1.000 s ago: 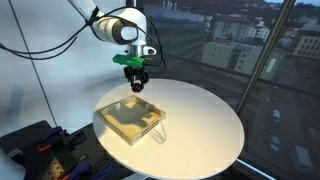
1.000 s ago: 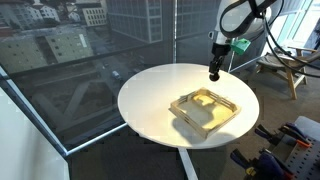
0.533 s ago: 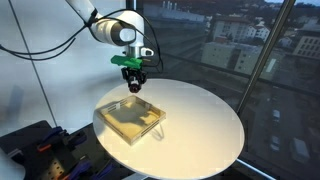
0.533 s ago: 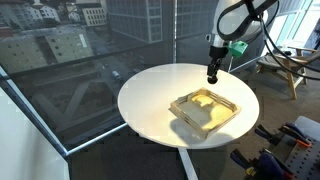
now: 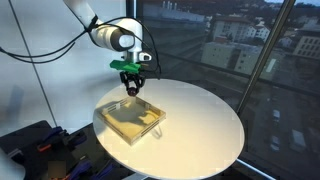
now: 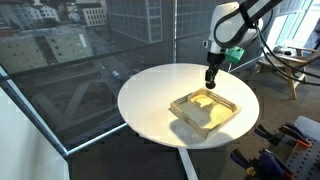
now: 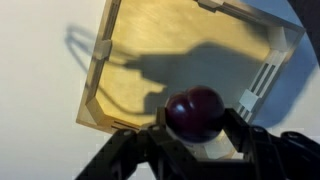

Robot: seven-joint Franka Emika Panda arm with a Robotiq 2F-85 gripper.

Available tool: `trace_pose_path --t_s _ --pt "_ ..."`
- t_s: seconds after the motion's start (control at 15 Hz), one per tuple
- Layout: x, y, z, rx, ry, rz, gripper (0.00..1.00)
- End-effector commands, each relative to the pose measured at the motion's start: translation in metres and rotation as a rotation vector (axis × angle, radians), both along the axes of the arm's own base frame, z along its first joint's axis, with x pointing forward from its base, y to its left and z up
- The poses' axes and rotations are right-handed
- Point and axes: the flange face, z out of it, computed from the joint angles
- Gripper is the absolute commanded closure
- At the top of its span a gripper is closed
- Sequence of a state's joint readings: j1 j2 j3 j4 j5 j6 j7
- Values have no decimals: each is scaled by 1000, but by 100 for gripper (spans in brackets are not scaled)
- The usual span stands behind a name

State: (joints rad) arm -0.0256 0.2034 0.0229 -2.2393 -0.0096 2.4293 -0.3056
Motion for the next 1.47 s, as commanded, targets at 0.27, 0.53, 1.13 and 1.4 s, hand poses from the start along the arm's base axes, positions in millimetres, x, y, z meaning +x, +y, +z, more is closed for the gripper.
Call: trace_pose_path --t_s 0.27,0.53,1.13,1.4 --pt "-3 1 -27 7 -13 7 65" --pt "-4 1 -41 7 -13 6 65" --pt "-10 1 -75 13 48 -1 65" --pt "-12 1 -88 11 64 1 65"
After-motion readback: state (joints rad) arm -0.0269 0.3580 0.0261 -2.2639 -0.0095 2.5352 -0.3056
